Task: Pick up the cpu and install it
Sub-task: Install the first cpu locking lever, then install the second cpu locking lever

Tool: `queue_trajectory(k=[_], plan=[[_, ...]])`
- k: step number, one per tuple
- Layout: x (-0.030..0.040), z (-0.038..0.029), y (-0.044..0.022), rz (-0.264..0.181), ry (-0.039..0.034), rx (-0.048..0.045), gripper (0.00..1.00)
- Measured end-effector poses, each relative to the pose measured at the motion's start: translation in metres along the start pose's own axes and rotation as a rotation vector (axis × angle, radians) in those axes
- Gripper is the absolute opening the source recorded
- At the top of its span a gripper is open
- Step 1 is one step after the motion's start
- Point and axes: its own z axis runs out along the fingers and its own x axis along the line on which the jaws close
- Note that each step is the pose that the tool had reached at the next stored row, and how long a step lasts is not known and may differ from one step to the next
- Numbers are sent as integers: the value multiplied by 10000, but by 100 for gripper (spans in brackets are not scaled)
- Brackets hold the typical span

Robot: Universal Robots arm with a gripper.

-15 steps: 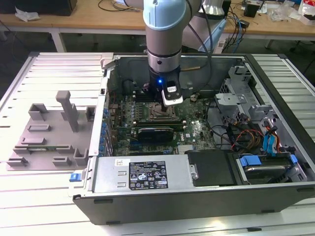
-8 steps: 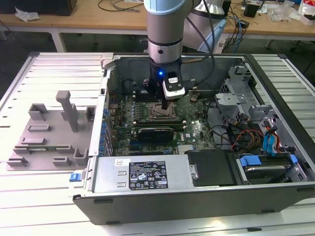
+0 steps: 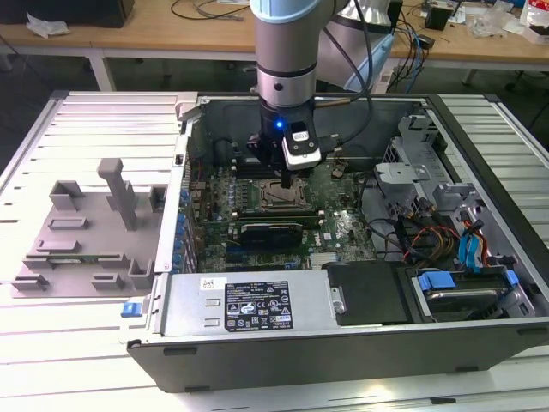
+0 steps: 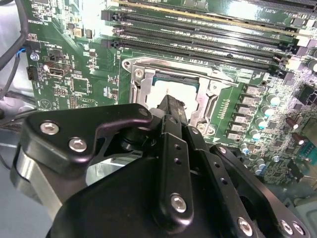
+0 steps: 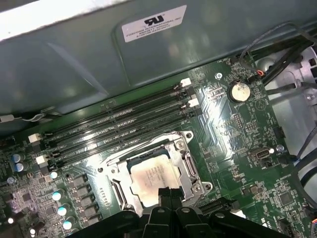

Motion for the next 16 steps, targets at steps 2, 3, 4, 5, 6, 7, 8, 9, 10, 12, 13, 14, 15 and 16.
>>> queue_trajectory(k=[2, 3, 4, 5, 6, 7, 8, 9, 10, 12, 13, 14, 15, 16], plan=[[1, 0, 2, 1, 0, 0, 11], [2, 0, 2, 1, 0, 0, 11], [2, 0, 2, 1, 0, -1, 11], [2, 0, 2, 1, 0, 0, 11], [2, 0, 3, 1, 0, 0, 11], [2, 0, 3, 1, 0, 0, 11], [2, 0, 3, 1, 0, 0, 11], [2, 0, 3, 1, 0, 0, 11], [2, 0, 3, 1, 0, 0, 11], [2, 0, 3, 1, 0, -1, 11], [2, -3, 4, 1, 0, 1, 11], [0, -26, 5, 1, 0, 0, 11], [-1, -37, 5, 1, 0, 0, 11], [-1, -39, 6, 1, 0, -2, 11]])
